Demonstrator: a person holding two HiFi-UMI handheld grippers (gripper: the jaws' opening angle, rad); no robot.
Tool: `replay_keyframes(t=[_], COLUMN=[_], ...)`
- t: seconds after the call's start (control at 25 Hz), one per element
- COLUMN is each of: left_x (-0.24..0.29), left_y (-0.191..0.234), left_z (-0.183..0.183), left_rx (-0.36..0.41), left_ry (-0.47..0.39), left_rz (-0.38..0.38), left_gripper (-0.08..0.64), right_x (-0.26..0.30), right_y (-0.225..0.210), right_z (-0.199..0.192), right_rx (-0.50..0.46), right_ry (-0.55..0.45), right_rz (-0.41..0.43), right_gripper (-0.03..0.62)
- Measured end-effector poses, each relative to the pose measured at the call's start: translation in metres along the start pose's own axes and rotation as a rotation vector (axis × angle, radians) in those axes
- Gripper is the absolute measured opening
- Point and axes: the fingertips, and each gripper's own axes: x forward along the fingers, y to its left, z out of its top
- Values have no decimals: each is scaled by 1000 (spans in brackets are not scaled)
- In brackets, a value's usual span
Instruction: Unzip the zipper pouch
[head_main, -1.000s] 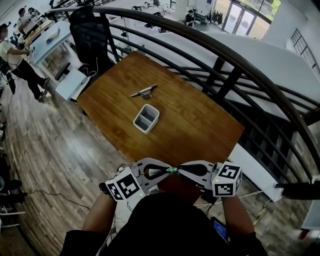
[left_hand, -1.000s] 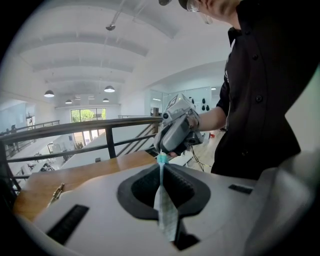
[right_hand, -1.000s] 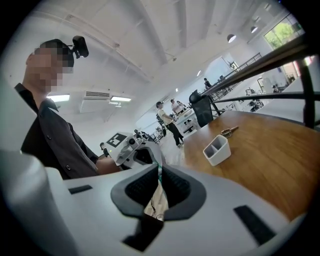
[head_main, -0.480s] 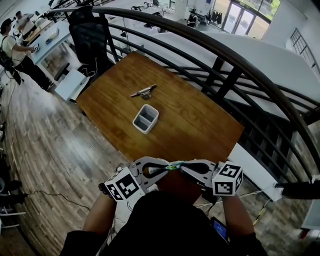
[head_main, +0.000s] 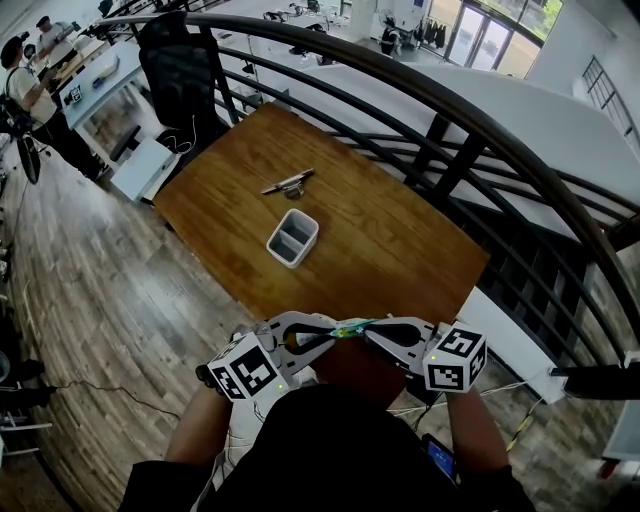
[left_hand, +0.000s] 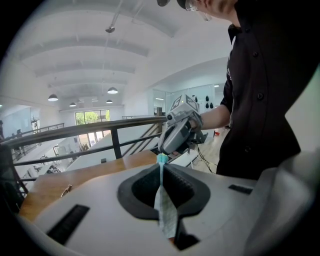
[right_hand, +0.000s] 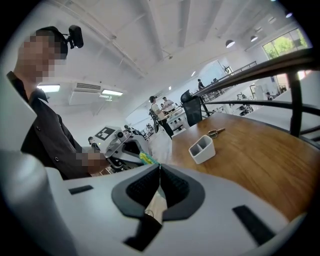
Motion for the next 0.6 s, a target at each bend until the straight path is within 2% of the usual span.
replay_keyframes(t=[0.6], left_x=[-2], left_y=[8], left_z=[0], left_rx=[-15], left_ry=[-12], left_rz=[13], left_gripper=[25], right_x=[-8], right_y=[-19], right_z=[-3], right_rx=[-38], right_ry=[13], right_rz=[-99], right_gripper=[2])
